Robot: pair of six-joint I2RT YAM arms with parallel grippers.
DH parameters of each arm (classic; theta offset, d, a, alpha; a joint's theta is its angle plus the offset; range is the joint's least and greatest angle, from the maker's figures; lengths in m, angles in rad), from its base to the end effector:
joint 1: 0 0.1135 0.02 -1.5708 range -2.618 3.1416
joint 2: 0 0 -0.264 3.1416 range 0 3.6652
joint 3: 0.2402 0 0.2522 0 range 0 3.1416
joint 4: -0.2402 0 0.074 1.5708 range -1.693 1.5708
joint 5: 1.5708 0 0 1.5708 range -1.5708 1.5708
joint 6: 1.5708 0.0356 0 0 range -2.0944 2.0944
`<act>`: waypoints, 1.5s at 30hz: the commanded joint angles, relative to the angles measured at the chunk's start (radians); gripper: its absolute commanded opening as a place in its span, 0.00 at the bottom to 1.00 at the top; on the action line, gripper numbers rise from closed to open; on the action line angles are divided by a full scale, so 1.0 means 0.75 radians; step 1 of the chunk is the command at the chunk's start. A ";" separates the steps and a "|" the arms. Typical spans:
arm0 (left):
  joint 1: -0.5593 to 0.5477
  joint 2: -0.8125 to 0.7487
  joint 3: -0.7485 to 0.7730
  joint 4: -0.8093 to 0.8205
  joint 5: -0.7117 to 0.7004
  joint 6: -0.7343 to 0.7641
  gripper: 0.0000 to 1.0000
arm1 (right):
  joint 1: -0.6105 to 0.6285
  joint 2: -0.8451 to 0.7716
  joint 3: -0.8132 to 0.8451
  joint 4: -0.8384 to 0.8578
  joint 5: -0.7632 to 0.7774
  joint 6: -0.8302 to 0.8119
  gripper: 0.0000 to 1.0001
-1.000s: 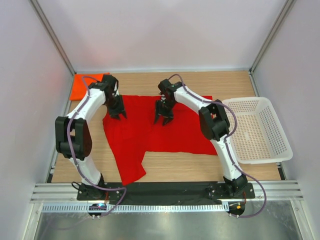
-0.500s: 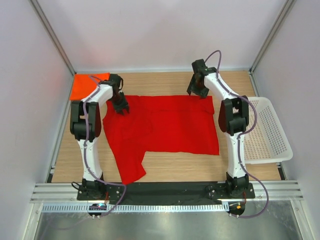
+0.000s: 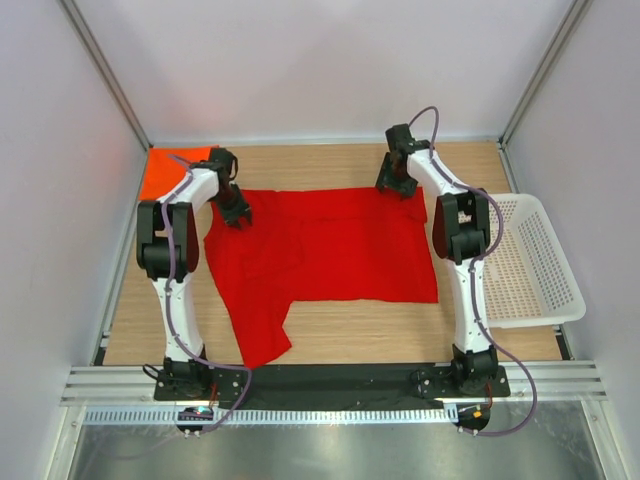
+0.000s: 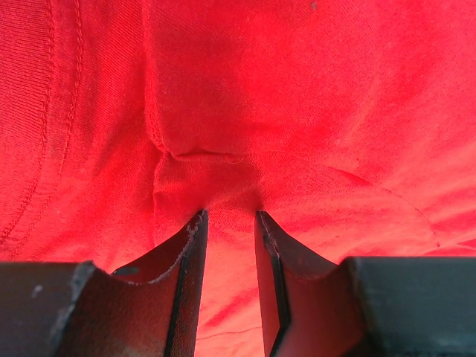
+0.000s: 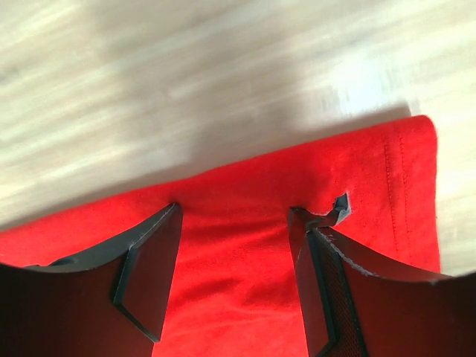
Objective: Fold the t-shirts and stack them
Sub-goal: Fold the tshirt
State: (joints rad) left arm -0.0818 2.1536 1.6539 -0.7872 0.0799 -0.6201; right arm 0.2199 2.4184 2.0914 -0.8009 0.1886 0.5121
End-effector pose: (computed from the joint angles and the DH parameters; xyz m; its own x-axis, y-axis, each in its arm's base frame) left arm 0.4380 -0.0388 0.1641 -0.8389 -0.5124 -0.1834 -0.4716 0.8526 -0.2251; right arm 0.5049 0.1060 0.1679 -0.8352 0.3065 -0.4566 0.3137 0.9475 0.0623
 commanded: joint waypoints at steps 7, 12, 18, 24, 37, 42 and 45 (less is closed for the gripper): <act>0.023 -0.069 -0.029 -0.020 -0.019 0.001 0.39 | -0.029 0.185 0.379 -0.138 -0.088 -0.202 0.66; 0.023 -0.233 -0.094 -0.020 0.008 0.000 0.47 | -0.015 0.009 0.382 -0.253 -0.055 -0.186 0.72; 0.023 -0.433 -0.204 0.006 -0.027 0.062 0.48 | 0.038 -0.236 0.078 -0.300 0.041 -0.202 0.78; -0.060 -0.711 -0.442 -0.024 -0.078 0.095 0.42 | 0.140 -0.534 -0.239 -0.288 0.041 -0.261 0.78; -0.684 -1.531 -1.141 -0.381 -0.401 -0.533 0.31 | 0.502 -1.379 -1.246 -0.063 -0.114 -0.102 0.78; -0.848 -1.569 -1.344 -0.366 -0.379 -0.754 0.34 | 0.504 -1.498 -1.269 -0.114 -0.106 -0.135 0.78; -0.920 -1.499 -1.395 -0.290 -0.372 -0.828 0.38 | 0.504 -1.531 -1.285 -0.131 -0.135 -0.149 0.78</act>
State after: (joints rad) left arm -0.7376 0.9939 0.6319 -1.0302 -0.1642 -1.1103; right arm 0.5972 1.3136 1.1267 -0.9119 0.1020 0.4053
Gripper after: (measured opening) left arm 0.364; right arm 0.781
